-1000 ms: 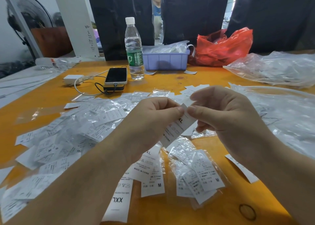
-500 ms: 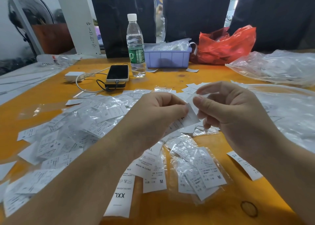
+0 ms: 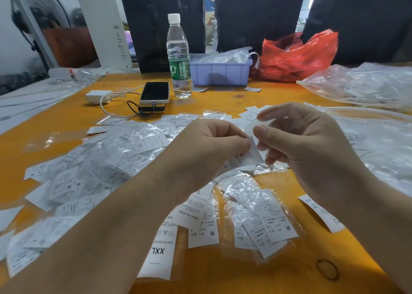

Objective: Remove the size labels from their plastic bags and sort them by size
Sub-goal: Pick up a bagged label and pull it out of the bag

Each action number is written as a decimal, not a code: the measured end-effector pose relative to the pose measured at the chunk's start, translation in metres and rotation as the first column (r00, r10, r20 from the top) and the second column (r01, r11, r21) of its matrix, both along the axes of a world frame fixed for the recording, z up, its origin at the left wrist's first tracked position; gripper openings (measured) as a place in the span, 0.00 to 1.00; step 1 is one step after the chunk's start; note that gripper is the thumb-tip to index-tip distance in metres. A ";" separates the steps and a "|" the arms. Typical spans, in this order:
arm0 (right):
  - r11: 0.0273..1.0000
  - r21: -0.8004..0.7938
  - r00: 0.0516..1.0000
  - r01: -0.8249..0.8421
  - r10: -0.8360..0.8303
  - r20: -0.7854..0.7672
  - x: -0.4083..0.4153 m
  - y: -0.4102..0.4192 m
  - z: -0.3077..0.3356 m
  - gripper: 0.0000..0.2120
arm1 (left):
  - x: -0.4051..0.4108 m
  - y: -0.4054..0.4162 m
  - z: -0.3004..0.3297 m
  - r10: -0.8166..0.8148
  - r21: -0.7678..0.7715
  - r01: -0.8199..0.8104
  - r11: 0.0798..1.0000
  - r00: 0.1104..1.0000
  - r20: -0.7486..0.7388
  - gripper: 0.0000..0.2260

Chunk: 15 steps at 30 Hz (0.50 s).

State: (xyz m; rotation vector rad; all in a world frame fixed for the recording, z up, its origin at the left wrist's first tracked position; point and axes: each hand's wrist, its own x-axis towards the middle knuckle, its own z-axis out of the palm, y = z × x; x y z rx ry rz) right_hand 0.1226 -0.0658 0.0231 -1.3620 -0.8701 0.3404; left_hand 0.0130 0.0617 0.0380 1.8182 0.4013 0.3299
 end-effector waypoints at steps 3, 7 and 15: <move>0.999 -0.007 1.000 -0.031 0.031 -0.004 -0.001 0.000 0.001 0.13 | 0.000 0.001 -0.001 0.027 0.025 -0.027 0.999 1.000 -0.002 0.08; 0.999 -0.005 0.998 -0.048 0.048 -0.027 -0.002 0.000 0.002 0.14 | 0.000 0.002 -0.001 0.042 0.018 -0.043 0.999 0.999 0.011 0.06; 0.996 -0.028 0.994 -0.079 0.076 -0.075 -0.001 0.001 0.001 0.12 | 0.000 0.004 0.000 0.070 -0.005 -0.069 0.998 0.997 0.031 0.03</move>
